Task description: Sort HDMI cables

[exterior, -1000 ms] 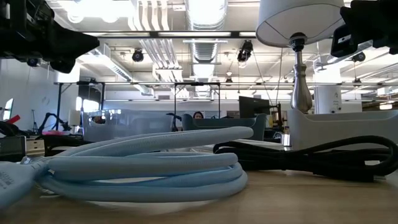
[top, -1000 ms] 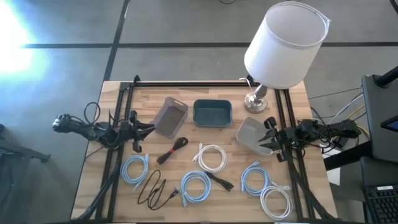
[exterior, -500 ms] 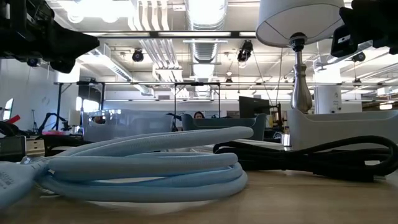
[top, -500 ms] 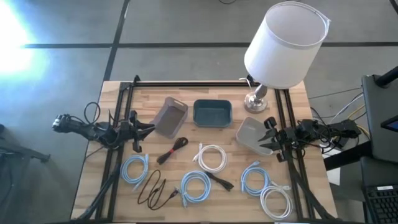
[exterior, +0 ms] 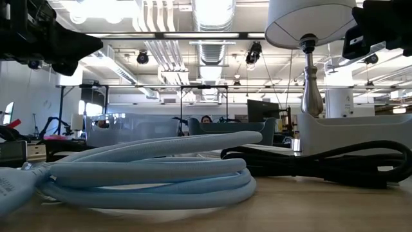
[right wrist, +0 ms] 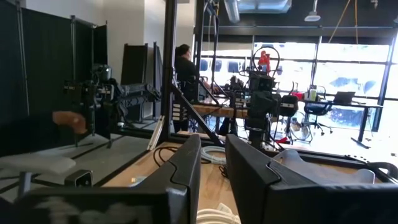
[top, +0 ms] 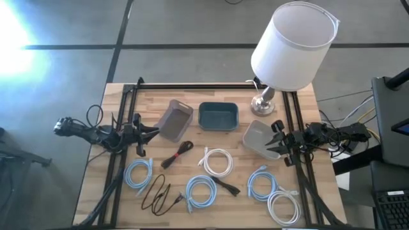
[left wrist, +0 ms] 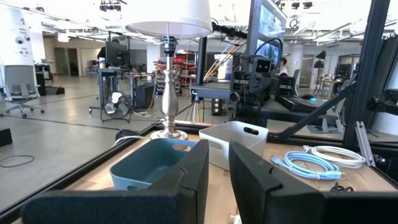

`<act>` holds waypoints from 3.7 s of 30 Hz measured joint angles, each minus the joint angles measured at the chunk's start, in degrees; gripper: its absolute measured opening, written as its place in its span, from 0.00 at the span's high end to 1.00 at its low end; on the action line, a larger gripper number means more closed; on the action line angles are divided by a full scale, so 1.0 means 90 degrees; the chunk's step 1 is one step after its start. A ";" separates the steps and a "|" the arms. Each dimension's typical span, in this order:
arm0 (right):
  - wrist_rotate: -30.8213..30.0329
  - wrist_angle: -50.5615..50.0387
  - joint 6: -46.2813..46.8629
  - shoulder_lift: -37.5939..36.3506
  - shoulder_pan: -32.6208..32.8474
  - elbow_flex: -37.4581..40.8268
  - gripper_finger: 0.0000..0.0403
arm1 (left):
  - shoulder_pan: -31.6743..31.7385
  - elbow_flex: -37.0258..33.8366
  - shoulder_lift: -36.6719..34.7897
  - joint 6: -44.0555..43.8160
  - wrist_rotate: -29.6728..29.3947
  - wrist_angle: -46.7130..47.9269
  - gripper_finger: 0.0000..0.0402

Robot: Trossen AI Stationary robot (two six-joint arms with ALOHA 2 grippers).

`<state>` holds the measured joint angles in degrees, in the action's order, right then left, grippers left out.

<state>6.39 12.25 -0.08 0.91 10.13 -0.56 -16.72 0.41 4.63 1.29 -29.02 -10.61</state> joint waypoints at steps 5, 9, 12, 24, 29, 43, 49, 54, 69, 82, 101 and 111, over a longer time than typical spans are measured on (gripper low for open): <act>0.0000 0.0000 -0.0004 -0.0001 0.0000 0.0002 0.80 | 0.0001 0.0000 0.0000 -0.0001 -0.0002 0.0000 0.83; 0.0000 0.0019 -0.0032 -0.0002 0.0000 0.0000 0.79 | -0.0002 0.0000 0.0001 -0.0001 -0.0002 0.0000 0.83; 0.0000 0.0054 -0.0173 -0.0001 -0.0001 0.0001 0.79 | -0.0001 0.0000 0.0000 -0.0001 -0.0001 -0.0002 0.83; -0.0155 0.1062 -0.0484 0.0000 -0.0002 0.0002 0.83 | 0.0001 0.0000 -0.0001 0.0006 0.0000 -0.0055 0.83; -0.1410 0.1629 -0.1175 -0.0002 -0.0002 0.0002 0.82 | 0.0001 0.0000 -0.0001 0.0001 -0.0001 -0.0079 0.83; -0.3696 0.1795 -0.1683 0.0427 -0.0007 -0.0582 0.68 | 0.0001 0.0154 0.0165 0.0140 -0.0123 -0.0828 0.75; -0.3944 0.1376 -0.0967 0.1777 -0.0005 -0.1499 0.60 | 0.0001 0.0512 0.0666 -0.0282 -0.0111 -0.0852 0.65; -0.4257 0.0321 -0.0365 0.3071 -0.0005 -0.2197 0.59 | 0.0001 0.1192 0.1397 -0.0445 -0.0097 -0.0382 0.62; -0.4274 -0.0534 0.0514 0.5808 -0.0002 -0.3494 0.64 | -0.0004 0.3116 0.5145 -0.3028 0.0633 0.1969 0.62; -0.4277 -0.0515 0.0861 0.6584 -0.0007 -0.3626 0.62 | -0.0004 0.4400 0.7691 -0.4852 0.1574 0.4300 0.62; -0.4274 -0.0529 0.1010 0.6499 -0.0005 -0.3604 0.66 | -0.0002 0.4432 0.9246 -0.5315 0.1913 0.4185 0.66; -0.4272 -0.0527 0.0823 0.6499 0.0000 -0.3602 0.68 | -0.0006 0.4729 0.8879 -0.5071 0.2169 0.3830 0.91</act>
<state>-32.05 7.51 7.33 59.40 10.13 -32.97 -16.78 42.97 84.55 -44.35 -9.50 23.86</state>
